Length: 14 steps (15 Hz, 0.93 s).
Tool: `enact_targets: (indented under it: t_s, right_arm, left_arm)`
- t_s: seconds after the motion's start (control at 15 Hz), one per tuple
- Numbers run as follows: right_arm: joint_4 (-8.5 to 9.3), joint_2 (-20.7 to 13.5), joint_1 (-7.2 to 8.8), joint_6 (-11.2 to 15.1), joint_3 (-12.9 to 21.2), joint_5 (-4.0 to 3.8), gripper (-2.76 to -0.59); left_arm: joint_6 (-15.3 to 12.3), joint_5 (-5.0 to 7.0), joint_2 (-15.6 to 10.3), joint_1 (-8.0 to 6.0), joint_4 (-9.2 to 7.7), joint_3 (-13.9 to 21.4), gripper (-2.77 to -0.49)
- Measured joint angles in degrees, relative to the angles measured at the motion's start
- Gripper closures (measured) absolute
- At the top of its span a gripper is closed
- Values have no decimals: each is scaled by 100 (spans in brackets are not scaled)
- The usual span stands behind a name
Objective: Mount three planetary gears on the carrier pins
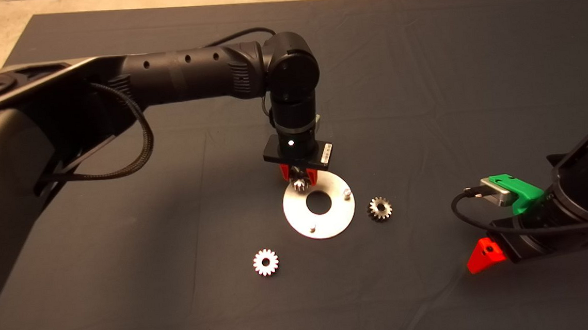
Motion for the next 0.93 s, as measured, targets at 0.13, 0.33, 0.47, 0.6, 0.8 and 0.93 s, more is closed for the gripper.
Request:
enact_targets:
  t_s: [0.13,0.33,0.47,0.6,0.8,0.93]
  right_arm:
    - [0,2,0,0,0,0,-276]
    - [0,2,0,0,0,0,-276]
    - [-1,2,0,0,0,0,-276]
    - [0,5,0,0,0,0,-276]
    - [-1,3,0,0,0,0,-276]
    - [0,2,0,0,0,0,-276]
  left_arm:
    - [22,0,0,0,13,0,-88]
    - [24,0,0,0,16,0,-89]
    - [40,0,0,0,46,0,-88]
    - [56,0,2,-9,60,0,-88]
    - [88,-13,1,-30,166,-5,-88]
    - [101,-14,0,-30,168,-7,-88]
